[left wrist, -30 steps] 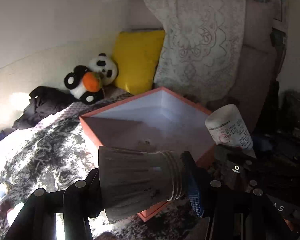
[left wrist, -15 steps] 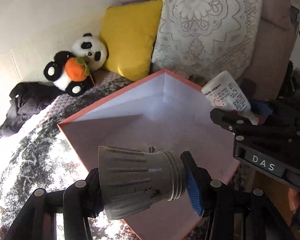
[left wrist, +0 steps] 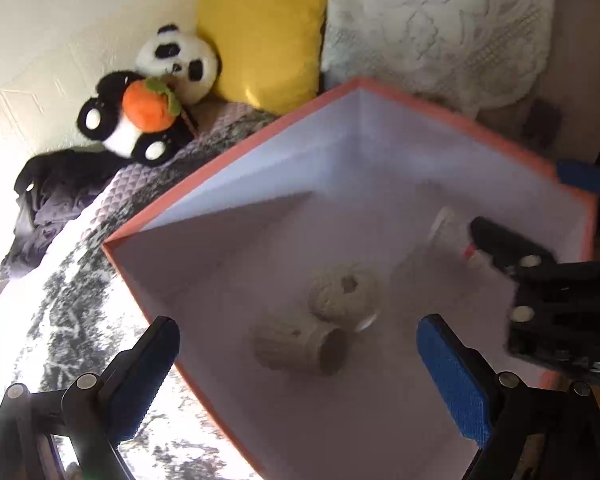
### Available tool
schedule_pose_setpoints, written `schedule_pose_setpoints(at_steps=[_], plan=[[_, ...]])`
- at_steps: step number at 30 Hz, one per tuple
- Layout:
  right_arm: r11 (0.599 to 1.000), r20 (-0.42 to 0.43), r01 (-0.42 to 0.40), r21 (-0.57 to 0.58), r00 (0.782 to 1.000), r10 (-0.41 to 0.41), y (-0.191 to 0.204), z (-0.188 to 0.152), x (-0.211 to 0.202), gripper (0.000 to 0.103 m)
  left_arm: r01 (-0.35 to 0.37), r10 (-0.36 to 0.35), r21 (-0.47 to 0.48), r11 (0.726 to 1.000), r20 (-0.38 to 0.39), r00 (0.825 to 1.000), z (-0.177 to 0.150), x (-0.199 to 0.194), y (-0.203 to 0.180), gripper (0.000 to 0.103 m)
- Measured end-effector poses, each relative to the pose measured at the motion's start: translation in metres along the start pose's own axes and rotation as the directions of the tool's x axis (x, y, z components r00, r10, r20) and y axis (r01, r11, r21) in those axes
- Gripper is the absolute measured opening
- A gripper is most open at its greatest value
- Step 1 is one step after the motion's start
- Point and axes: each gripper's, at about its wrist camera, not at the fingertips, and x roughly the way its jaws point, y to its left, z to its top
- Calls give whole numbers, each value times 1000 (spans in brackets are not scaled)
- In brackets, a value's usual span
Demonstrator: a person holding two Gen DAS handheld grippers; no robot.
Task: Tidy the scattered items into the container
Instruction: 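Open both tools to release the cup and bottle inside the box, then move both tools away from the box back over the scattered items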
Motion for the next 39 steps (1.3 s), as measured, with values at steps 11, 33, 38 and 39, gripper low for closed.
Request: schedule_pose_setpoints(at_steps=[11, 33, 38, 39], plan=[[1000, -93, 23, -1, 995, -23, 14, -22, 53, 90, -160, 184, 123, 979, -227, 956, -43, 64, 15, 98], [990, -140, -82, -116, 988, 66, 82, -34, 51, 91, -189, 200, 67, 980, -259, 945, -89, 45, 61, 98], [986, -145, -97, -134, 986, 78, 98, -36, 48, 91, -195, 200, 49, 980, -259, 945, -99, 39, 67, 98], [986, -146, -98, -138, 986, 78, 100, -37, 47, 91, -192, 196, 43, 980, -259, 946, -101, 38, 67, 98]])
